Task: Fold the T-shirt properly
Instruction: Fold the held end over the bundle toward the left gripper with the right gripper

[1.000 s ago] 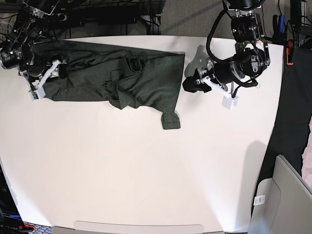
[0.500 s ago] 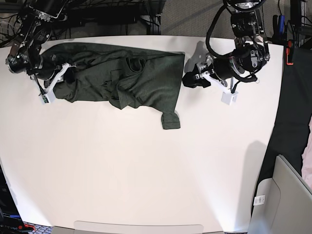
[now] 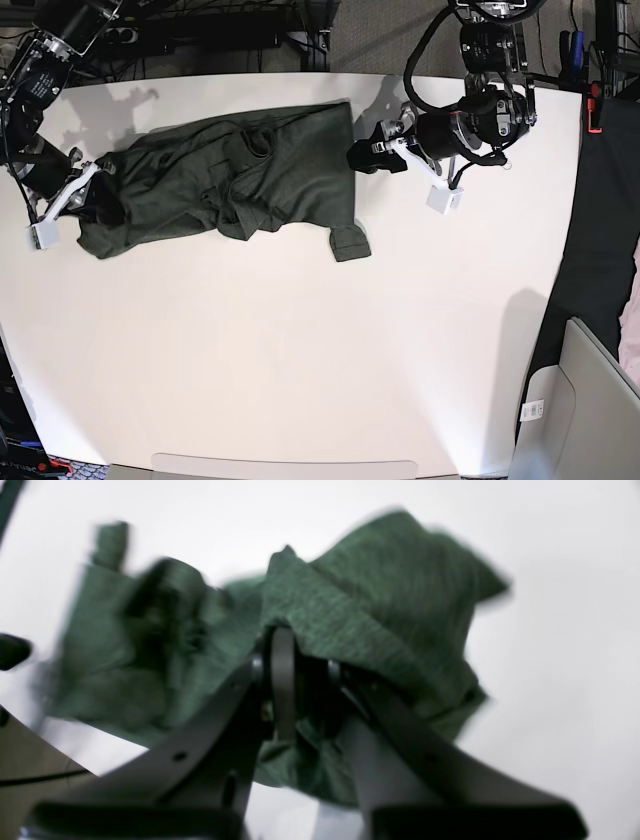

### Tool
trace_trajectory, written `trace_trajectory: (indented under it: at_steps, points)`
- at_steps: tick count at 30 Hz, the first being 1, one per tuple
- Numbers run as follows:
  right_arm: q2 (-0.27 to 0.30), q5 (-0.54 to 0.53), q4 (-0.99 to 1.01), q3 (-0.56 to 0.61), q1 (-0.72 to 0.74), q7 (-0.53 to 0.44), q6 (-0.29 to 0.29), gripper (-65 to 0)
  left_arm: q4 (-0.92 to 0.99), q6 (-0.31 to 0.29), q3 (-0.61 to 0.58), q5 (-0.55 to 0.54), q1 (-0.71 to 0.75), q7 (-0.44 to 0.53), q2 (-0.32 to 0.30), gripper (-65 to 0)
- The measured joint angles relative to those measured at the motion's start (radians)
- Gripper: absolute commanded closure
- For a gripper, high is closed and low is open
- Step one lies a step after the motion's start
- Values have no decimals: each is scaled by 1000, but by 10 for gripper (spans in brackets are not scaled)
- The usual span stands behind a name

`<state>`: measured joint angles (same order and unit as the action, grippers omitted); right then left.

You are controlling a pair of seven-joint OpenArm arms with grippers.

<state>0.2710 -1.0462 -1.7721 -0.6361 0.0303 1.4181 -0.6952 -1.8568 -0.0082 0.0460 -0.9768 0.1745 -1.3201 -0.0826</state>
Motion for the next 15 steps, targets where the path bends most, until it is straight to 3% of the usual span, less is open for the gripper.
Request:
trace_trajectory:
  at_steps: [6,15]
  points:
    - [-22,-24,-69,107,-16,-5,-1,-7,2,1,0,3,0,0,19,-265]
    - [-167,-4,-68,280,49,-4,0,-7,3,0,0,4,48,33,17,-265]
